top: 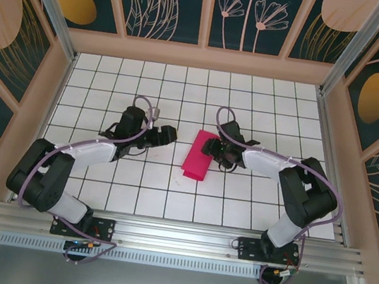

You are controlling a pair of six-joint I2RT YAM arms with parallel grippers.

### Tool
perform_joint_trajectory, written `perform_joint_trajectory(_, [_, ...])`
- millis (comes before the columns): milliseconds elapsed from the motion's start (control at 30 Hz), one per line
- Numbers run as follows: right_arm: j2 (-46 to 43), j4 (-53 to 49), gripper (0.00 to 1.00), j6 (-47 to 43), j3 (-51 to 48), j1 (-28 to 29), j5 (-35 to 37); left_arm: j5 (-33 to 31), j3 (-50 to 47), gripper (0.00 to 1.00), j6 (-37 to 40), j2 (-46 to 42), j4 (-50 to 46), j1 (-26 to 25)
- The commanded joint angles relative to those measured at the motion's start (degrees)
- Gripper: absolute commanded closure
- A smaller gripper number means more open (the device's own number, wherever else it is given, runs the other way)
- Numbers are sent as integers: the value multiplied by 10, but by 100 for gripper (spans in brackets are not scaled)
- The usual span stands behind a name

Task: Fold a paper plane with a square sheet of paper (pick it up from the middle)
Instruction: Fold the square sheet of paper in half at the center of the table, then hold the square sheet of paper at the center of the table.

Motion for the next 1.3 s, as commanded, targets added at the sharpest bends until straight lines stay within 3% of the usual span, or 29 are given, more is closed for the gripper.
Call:
perform_joint_trajectory(0, [-10, -28, 32, -7, 8, -4, 29, -7, 25, 27, -5, 20, 17, -8])
perform_joint_trajectory(133, [-3, -58, 32, -38, 20, -5, 60, -3, 39, 30, -3, 32, 13, -13])
perform_joint_trajectory(467, [31, -17, 33, -54, 23, -5, -7, 2, 42, 31, -7, 40, 19, -16])
perform_joint_trajectory(967, [40, 4, 28, -46, 31, -6, -27, 15, 49, 31, -6, 50, 17, -17])
perform_joint_trajectory(1267, [82, -47, 27, -68, 61, -1, -14, 15, 48, 31, -2, 49, 9, -18])
